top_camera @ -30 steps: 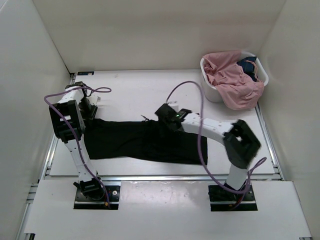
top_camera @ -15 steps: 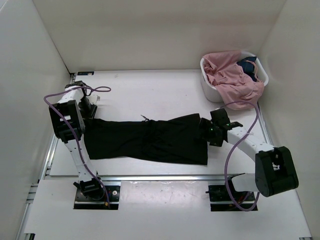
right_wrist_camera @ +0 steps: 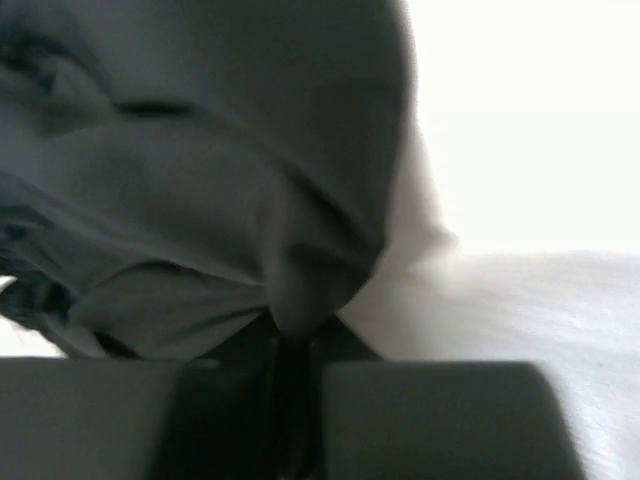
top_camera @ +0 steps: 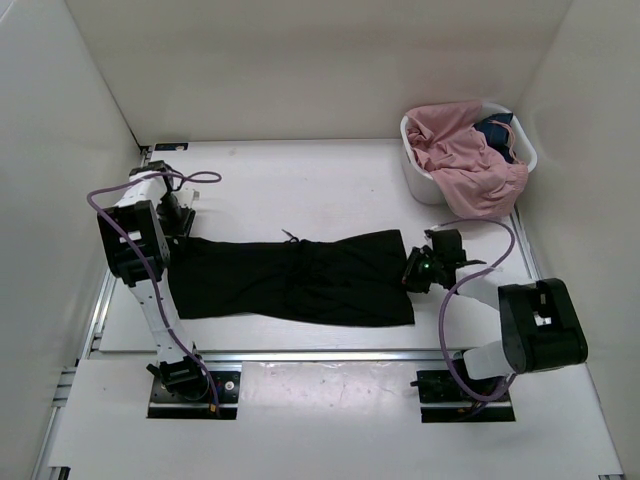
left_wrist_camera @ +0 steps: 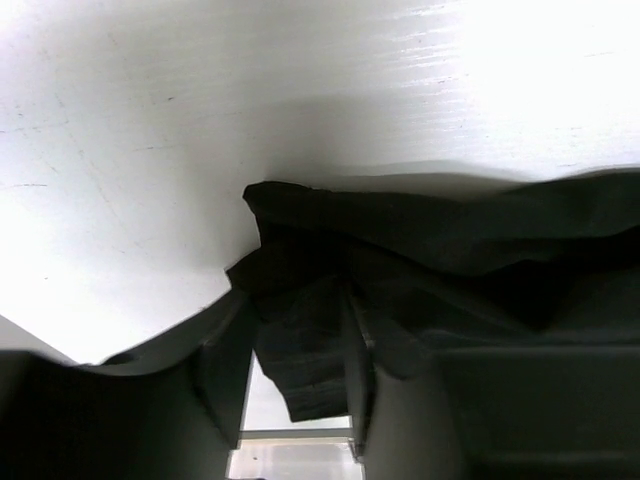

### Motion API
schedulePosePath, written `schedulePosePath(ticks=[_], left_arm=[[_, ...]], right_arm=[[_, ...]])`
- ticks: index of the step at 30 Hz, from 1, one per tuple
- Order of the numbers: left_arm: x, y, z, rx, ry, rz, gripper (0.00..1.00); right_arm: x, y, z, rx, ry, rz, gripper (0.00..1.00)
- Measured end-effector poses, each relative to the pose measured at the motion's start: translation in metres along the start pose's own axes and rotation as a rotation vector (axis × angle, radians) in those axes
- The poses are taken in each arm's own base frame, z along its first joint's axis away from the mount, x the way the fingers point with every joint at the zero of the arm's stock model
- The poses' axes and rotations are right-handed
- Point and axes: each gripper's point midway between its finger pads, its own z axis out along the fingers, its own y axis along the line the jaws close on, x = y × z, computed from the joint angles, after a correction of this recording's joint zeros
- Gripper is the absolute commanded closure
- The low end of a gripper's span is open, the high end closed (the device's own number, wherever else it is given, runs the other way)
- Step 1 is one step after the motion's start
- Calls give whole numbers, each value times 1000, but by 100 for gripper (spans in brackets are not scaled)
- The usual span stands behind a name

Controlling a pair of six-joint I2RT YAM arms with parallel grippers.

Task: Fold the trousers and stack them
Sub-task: Fold the trousers

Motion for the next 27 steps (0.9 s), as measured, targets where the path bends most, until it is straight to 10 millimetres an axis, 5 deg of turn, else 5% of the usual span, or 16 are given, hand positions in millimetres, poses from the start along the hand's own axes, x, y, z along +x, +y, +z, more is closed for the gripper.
schedulePosePath(ticks=[1,5,10,14,19,22,27], left_arm=[[0,0,-1,-1,-3,-2,47],[-3,-1,-9,1,-25,-7,44],[-16,-3,-33,6,-98,-8,44],[-23,-14,-45,10,-129,13,44],[-25,-51,-39,28,-101,101,44],[-26,-75,-36,41,-81,158,44],[-29,-92,-33,52,-76,197,44]], right_arm=[[4,-5,0,-1,12,41,100],[-2,-28,-21,6,-23,182,100],[-43,-38,-84,120,-124,209,100],[-110,-10,-161,227,-260,71,100],[-139,40,-224,286,-314,-47,100],[-124,85,-210,274,-240,-152,100],[-44,133,-136,301,50,-301,100]])
